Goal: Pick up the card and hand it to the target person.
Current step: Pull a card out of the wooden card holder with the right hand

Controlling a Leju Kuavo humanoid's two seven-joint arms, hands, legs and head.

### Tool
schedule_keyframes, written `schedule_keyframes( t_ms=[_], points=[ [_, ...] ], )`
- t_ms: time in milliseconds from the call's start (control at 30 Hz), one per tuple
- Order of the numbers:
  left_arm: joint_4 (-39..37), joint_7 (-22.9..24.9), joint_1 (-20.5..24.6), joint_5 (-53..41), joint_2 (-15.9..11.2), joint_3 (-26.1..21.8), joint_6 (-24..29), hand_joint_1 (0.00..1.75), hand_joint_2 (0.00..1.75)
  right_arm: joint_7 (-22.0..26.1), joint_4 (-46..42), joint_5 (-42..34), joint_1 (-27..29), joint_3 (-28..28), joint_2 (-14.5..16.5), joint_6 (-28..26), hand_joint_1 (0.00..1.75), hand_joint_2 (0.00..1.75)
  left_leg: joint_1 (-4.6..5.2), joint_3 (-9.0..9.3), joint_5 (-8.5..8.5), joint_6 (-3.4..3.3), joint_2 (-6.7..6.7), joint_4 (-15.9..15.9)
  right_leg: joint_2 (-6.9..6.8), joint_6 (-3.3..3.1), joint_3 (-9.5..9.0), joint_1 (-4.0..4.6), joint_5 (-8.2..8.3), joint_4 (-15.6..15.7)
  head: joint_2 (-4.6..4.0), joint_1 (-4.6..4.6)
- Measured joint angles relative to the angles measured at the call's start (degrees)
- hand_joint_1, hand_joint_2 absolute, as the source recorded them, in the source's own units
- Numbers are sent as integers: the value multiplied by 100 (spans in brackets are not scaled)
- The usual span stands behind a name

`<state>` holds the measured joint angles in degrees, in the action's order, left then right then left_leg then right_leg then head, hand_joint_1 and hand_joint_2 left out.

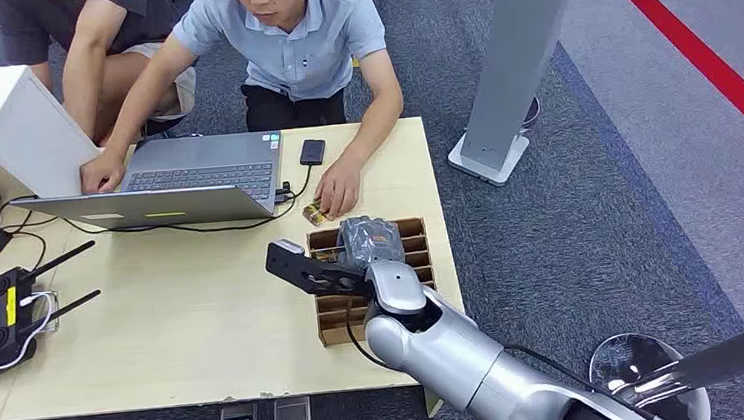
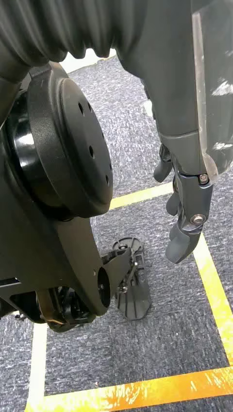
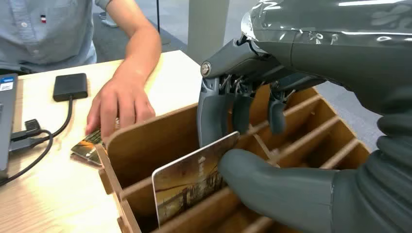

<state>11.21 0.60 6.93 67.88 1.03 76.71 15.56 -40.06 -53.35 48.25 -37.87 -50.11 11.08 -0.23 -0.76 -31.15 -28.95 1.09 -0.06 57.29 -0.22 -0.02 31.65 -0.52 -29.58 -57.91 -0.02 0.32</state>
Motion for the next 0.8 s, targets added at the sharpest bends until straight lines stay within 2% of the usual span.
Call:
schedule_keyframes(
  t_ms=[167,333,633,800],
  points=[
    [0,7,3,-19,0,1,-10,0,175,0,58,1,-16,-1,-8,-52,140,175,0,1,0,0,0,0,0,0,0,0,0,0,0,-5],
    [0,24,15,-56,0,5,-15,0,175,-5,122,-4,-20,9,-25,-121,175,175,0,6,0,0,1,0,1,0,-3,0,0,0,0,-8],
    [0,13,31,-96,-2,10,-5,0,175,-3,240,-40,-9,18,-57,-196,175,175,0,9,1,1,2,0,2,-3,-5,0,3,0,0,-2],
    [0,9,26,19,-2,7,84,0,175,140,261,-299,-8,13,-68,-523,175,175,0,6,1,1,2,0,1,-3,-3,0,3,0,0,-8]
  ],
)
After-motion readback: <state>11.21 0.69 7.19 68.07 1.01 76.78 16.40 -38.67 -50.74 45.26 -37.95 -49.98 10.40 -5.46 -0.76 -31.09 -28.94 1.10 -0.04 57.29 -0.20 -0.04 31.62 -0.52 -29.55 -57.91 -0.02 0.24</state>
